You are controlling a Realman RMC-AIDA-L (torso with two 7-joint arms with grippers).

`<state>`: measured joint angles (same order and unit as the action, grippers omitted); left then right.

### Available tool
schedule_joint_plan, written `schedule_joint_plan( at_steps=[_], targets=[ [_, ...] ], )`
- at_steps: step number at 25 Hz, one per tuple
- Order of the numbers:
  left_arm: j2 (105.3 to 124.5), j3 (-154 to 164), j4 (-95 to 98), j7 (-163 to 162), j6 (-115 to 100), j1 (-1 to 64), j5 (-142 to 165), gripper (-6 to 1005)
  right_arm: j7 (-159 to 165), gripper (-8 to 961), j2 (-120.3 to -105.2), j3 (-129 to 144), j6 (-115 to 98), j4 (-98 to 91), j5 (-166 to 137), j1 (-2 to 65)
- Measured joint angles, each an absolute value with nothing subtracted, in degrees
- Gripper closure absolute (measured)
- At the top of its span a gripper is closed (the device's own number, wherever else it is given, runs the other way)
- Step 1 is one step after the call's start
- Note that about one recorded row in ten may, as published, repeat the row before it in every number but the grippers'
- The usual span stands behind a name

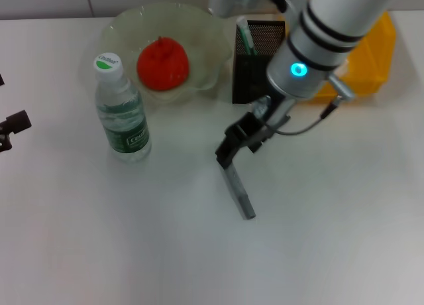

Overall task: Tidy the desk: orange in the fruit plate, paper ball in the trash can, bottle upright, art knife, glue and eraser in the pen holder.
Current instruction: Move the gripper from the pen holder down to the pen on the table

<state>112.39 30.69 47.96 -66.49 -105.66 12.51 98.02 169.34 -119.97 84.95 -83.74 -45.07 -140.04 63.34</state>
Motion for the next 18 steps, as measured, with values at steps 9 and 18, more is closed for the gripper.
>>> schedule_joint_plan(
  at_steps=[9,18],
  targets=[
    [112.68,30.6,48.3,-64.8,-105.4,12.5,98.2,202,169.3,351,-119.96,88.6,-76.3,-41.0,-140.3,66.2],
    [112.80,30.5,48.3,-64.4,-105.2,12.3,98.2,202,169.3,379,-119.97,94.3,-73.0,-37.3,-135.4,67.0]
  ],
)
